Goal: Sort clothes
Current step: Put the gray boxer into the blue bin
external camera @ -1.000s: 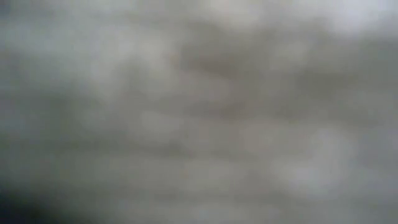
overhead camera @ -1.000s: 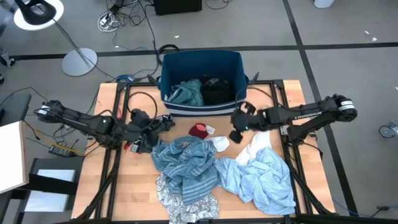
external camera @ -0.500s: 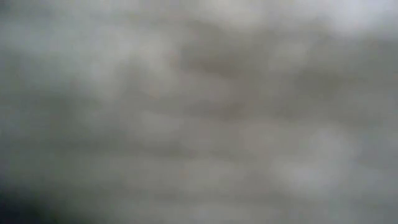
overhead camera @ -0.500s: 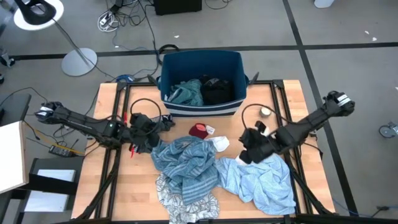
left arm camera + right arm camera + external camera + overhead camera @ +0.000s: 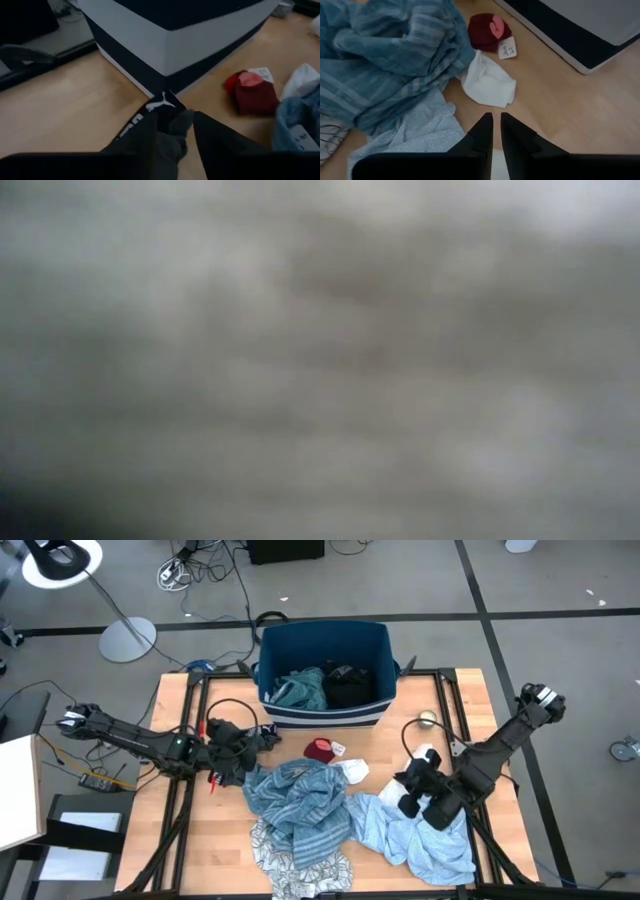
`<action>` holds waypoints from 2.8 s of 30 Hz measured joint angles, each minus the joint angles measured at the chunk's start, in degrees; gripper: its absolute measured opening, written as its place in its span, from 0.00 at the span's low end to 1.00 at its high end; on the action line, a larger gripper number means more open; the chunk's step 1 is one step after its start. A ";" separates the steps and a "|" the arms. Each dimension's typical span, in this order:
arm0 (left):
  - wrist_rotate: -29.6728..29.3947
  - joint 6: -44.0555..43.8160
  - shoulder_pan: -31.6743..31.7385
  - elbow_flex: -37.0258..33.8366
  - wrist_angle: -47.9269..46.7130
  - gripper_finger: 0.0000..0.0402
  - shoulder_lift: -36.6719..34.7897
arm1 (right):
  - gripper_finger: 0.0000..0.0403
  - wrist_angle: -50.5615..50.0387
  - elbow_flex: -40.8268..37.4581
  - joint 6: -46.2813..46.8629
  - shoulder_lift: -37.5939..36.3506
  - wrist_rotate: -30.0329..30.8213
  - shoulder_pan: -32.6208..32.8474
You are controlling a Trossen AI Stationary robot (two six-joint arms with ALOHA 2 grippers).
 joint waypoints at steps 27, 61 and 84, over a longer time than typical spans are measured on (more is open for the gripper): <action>12.63 -9.41 5.60 -2.21 -5.24 0.02 -0.46 | 0.08 0.06 0.00 3.19 0.15 3.52 2.45; 40.08 45.36 30.26 81.50 4.60 0.00 40.13 | 0.06 0.09 0.00 0.24 0.17 3.59 2.62; 47.59 41.42 37.34 92.70 -15.00 0.28 51.35 | 0.06 0.29 -2.36 1.75 0.17 3.54 3.59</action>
